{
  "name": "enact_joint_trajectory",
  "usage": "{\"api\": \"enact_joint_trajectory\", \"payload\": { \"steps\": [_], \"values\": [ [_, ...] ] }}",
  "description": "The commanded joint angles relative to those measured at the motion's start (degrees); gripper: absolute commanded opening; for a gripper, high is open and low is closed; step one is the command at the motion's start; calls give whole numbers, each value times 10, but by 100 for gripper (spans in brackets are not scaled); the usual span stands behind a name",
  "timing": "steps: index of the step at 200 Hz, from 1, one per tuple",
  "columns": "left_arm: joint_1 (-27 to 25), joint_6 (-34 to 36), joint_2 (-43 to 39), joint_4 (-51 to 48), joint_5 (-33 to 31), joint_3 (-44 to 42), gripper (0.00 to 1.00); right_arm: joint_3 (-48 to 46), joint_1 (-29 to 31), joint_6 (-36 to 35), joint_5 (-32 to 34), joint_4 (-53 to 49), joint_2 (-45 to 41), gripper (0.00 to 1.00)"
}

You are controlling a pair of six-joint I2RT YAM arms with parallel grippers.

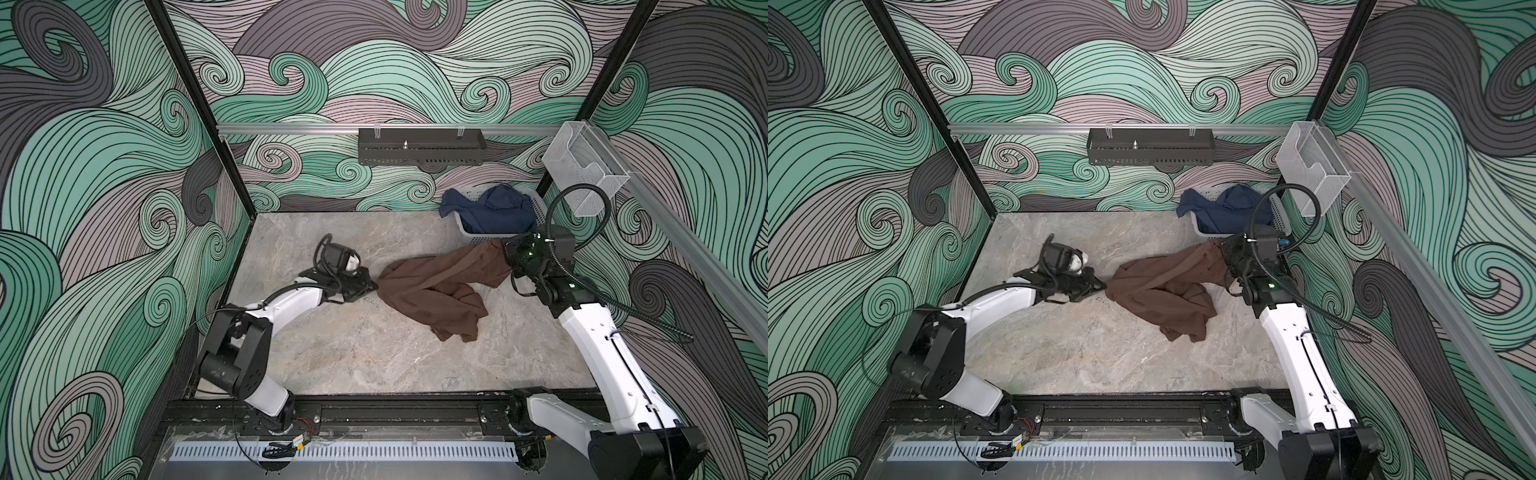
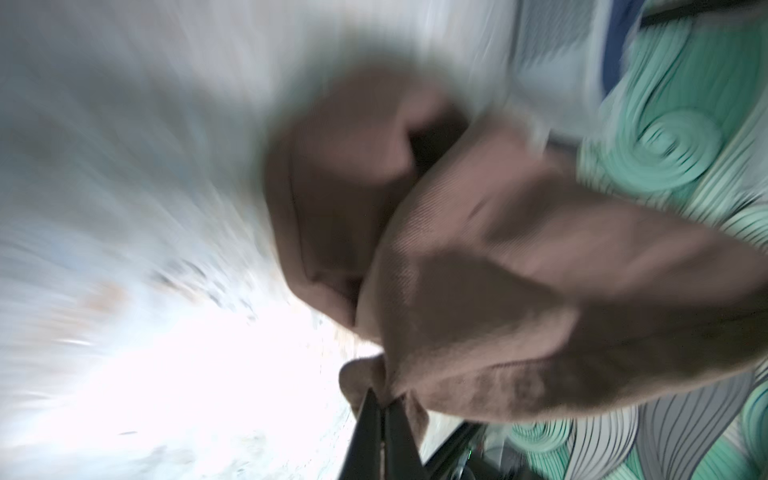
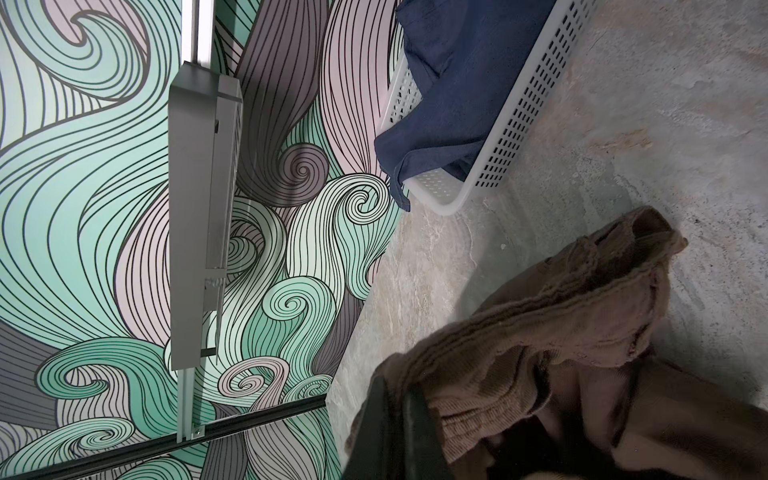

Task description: Fold and stack the trousers

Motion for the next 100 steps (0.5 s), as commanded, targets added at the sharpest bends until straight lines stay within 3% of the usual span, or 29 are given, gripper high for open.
{"api": "enact_joint_trajectory", "payload": {
  "steps": [1,32,67,100],
  "values": [
    [70,74,-78,-142,-99,80,0,25,-3,7,-17,12,3,0],
    [145,163,-80,-311,-230,260,0,53,32,24,-45,8,28,0],
    [154,224,-32,-392,-384,469,0,147,91,27,-72,16,73,0],
    [154,266,-12,-379,-418,527,0,219,78,-39,-32,-45,71,0]
  ]
}}
